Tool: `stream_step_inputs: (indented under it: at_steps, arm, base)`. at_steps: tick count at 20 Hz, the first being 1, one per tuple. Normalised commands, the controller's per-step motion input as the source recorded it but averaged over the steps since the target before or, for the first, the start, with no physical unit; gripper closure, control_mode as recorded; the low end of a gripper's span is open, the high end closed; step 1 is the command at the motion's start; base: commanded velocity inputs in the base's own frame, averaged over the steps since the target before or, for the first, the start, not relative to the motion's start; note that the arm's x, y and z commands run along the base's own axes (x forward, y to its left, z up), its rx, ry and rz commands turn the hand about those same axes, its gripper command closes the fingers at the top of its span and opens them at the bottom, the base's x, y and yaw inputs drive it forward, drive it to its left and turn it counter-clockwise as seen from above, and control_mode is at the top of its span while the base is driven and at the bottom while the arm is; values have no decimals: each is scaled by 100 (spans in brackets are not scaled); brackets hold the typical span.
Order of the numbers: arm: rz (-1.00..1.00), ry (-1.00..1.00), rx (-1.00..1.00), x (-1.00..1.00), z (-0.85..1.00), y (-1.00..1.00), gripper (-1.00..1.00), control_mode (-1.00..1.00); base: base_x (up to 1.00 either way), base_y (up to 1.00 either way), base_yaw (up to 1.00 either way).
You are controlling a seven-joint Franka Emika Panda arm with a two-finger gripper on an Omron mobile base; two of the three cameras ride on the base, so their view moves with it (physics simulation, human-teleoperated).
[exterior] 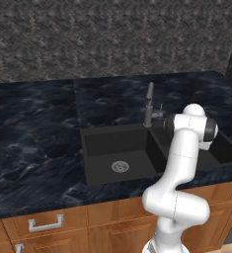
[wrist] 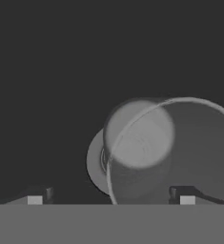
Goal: Place the kettle in the left basin and the glass cup in the right basin of the sink.
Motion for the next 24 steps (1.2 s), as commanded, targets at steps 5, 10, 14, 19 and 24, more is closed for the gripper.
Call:
stream_step_inputs:
  at_steps: [5,10,14,19,24]
  arm:
    - [0,0,0,0,46,0,-100,-100]
    - [0,0,0,-1,50,0,-100,-100]
    - [0,0,0,-13,53,1,-100,-100]
    - [2,0,0,-39,51,10,-100,-100]
    - [8,0,0,-61,47,35,-100,-100]
  base:
    - [0,0,0]
    - [0,0,0]
    - [0,0,0]
    - [0,0,0]
    - [0,0,0]
